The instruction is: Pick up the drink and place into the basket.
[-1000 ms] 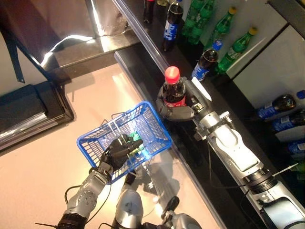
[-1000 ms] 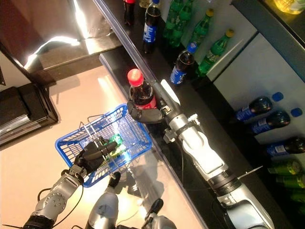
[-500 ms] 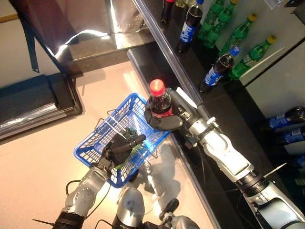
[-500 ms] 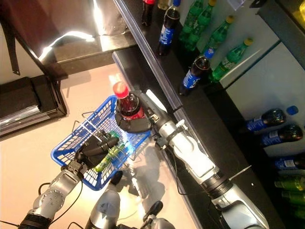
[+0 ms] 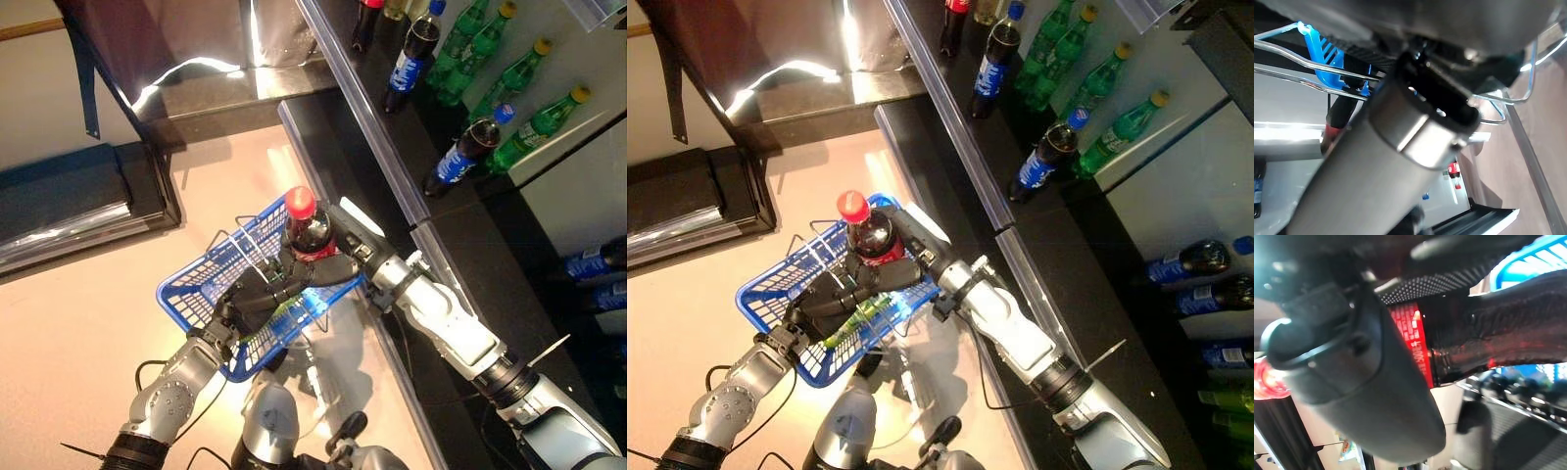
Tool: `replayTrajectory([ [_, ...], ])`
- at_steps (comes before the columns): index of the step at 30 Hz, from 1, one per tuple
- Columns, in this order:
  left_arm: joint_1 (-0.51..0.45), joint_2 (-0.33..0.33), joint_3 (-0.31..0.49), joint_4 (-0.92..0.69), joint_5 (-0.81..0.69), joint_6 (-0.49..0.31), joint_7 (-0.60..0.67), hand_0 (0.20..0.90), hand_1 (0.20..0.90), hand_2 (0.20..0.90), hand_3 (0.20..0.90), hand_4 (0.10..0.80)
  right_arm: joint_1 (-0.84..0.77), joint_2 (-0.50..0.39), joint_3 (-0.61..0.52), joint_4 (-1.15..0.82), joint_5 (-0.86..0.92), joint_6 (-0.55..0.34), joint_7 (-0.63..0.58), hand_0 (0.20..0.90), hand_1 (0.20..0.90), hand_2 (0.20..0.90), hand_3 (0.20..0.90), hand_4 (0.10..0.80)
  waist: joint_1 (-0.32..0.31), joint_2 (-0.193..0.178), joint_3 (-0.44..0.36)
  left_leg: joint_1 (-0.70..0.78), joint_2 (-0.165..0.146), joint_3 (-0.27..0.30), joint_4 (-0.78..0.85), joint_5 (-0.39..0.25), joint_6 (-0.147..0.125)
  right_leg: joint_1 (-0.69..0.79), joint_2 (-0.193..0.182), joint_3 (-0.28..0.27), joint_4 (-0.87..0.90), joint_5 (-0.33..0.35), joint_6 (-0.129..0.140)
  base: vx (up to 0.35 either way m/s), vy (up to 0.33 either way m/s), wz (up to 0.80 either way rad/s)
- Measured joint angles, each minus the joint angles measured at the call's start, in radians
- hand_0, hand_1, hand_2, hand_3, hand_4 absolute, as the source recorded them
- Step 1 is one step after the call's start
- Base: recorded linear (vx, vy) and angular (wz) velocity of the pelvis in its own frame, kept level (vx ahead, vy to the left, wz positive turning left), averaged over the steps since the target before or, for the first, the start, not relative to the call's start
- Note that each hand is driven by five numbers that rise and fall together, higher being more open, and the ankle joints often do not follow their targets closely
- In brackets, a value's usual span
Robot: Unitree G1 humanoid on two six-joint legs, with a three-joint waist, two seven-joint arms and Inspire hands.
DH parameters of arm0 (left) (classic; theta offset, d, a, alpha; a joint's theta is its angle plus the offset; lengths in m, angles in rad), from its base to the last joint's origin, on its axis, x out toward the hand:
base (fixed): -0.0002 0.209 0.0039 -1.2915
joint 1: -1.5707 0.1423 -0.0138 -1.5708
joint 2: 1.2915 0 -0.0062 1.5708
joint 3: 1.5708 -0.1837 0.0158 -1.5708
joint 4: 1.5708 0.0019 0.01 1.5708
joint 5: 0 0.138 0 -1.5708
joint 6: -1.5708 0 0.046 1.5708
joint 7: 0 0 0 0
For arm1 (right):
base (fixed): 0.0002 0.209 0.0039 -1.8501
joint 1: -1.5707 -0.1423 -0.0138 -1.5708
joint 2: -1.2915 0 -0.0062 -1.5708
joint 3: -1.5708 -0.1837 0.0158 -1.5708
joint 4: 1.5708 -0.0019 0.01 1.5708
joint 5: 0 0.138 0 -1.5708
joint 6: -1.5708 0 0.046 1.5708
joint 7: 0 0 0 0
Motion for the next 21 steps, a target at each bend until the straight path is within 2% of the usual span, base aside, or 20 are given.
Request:
replayTrajectory([
  [15, 0.0, 0.064, -0.044, 0.0, 0.002, 0.104, -0.025, 0.3, 0.3, 0.3, 0.2, 0.1, -0.046, 0.014, 0.039, 0.154, -0.104, 0.013, -0.027, 0.3, 0.3, 0.3, 0.2, 0.1, 0.044, -0.001, -0.001, -0.006, -0.01, -0.031, 0.012, 0.0, 0.0, 0.017, -0.009, -0.027, 0.0, -0.007, 0.005, 0.016, -0.013, 0.05],
  [17, 0.0, 0.07, -0.052, 0.0, 0.004, 0.12, -0.026, 0.3, 0.3, 0.3, 0.2, 0.1, -0.059, 0.03, 0.041, 0.21, -0.119, 0.014, -0.037, 0.3, 0.3, 0.3, 0.2, 0.1, 0.047, -0.001, -0.001, -0.007, -0.012, -0.036, 0.012, 0.0, 0.0, 0.025, -0.011, -0.045, 0.0, -0.01, 0.007, 0.009, -0.016, 0.16],
  [21, 0.001, 0.082, -0.067, -0.013, 0.004, 0.139, -0.092, 0.3, 0.3, 0.3, 0.2, 0.1, -0.074, 0.028, 0.06, 0.286, -0.207, 0.037, -0.066, 0.3, 0.3, 0.3, 0.2, 0.1, 0.073, -0.001, -0.001, -0.007, -0.016, -0.046, 0.012, 0.0, 0.0, 0.03, -0.012, -0.049, -0.001, -0.014, 0.009, 0.003, -0.008, 0.08],
])
